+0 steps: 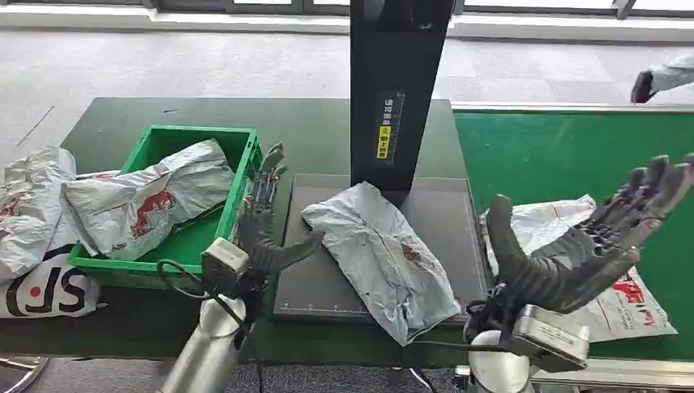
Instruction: Moved the parcel from conveyor to table for the left to box.
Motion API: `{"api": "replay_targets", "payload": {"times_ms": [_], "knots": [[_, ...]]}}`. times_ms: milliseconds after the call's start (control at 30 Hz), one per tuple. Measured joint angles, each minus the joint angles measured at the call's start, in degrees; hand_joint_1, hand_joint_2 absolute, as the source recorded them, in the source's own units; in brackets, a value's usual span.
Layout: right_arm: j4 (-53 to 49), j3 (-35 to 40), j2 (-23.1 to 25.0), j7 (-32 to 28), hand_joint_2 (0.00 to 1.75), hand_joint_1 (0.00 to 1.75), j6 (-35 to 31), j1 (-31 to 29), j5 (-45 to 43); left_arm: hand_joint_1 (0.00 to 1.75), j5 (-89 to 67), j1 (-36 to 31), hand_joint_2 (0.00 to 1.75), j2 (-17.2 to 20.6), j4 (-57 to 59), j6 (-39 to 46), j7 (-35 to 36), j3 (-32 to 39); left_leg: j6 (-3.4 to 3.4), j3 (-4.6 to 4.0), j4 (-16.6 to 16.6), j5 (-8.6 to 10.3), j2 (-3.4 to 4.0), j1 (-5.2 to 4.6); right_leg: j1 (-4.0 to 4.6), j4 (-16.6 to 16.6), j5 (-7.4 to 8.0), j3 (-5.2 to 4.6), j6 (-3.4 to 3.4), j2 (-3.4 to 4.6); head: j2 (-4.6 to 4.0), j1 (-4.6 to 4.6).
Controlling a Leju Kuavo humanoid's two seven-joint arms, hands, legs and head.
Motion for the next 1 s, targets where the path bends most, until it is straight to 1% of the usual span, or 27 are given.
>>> {"api": "replay_targets", "payload": {"times_ms": [200,500,567,633,700,800,1000], "knots": [[-4.7,-2.0,0.5,0.0,1.75,0.0,0.0,1.0,-0.3,0.0,-0.4,-3.2,1.75,-1.2,7.8,0.2,-0.2,-1.7,-0.01,0.02,0.0,0.02,0.06,0.01,0.01,0.0,0.01,-0.04,0.01,0.04,0.0,0.0],[-6.7,-2.8,0.6,0.0,1.75,0.0,0.0,1.6,-1.1,0.0,-0.7,-4.3,1.75,-2.0,11.6,0.3,0.1,-2.2,-0.02,0.0,0.0,0.02,0.06,0.02,0.02,0.0,0.0,-0.07,0.0,0.09,0.0,0.0],[-6.6,-2.8,0.6,0.0,1.75,0.0,0.0,1.8,-3.9,0.0,-2.4,-5.2,1.75,-2.8,13.5,1.9,1.6,-2.2,-0.01,-0.02,0.0,0.03,0.02,0.01,0.01,0.0,0.0,-0.06,0.01,0.05,0.0,0.0],[-6.4,-2.8,0.6,0.0,1.75,0.0,0.1,1.9,-4.9,0.0,-5.7,-6.4,1.75,-3.7,16.7,4.9,3.5,-2.8,0.01,-0.03,0.0,0.04,0.0,0.01,0.01,0.0,0.0,-0.03,0.01,0.02,0.0,0.0],[-6.0,-2.8,0.6,0.0,1.75,0.0,0.1,1.9,-5.7,0.0,-10.5,-8.1,1.75,-4.4,21.0,8.4,7.5,-4.2,0.01,-0.03,0.0,0.04,0.0,0.0,0.0,0.0,0.01,-0.01,0.01,0.02,0.0,-0.02],[-5.0,-2.8,0.6,0.0,1.75,0.0,0.1,2.1,-5.8,0.0,-15.2,-10.5,1.75,-5.0,28.0,11.5,11.3,-5.3,0.02,-0.01,0.0,0.04,0.04,0.0,0.0,0.0,0.03,-0.01,0.02,0.04,0.0,0.0],[-4.4,-2.8,0.8,0.0,1.75,0.0,0.1,2.7,-5.4,0.0,-20.0,-13.2,1.75,-6.2,38.3,12.5,14.6,-6.5,0.01,-0.02,0.0,0.05,0.01,0.01,0.01,0.0,0.03,-0.03,0.02,0.04,0.0,0.0]]}}
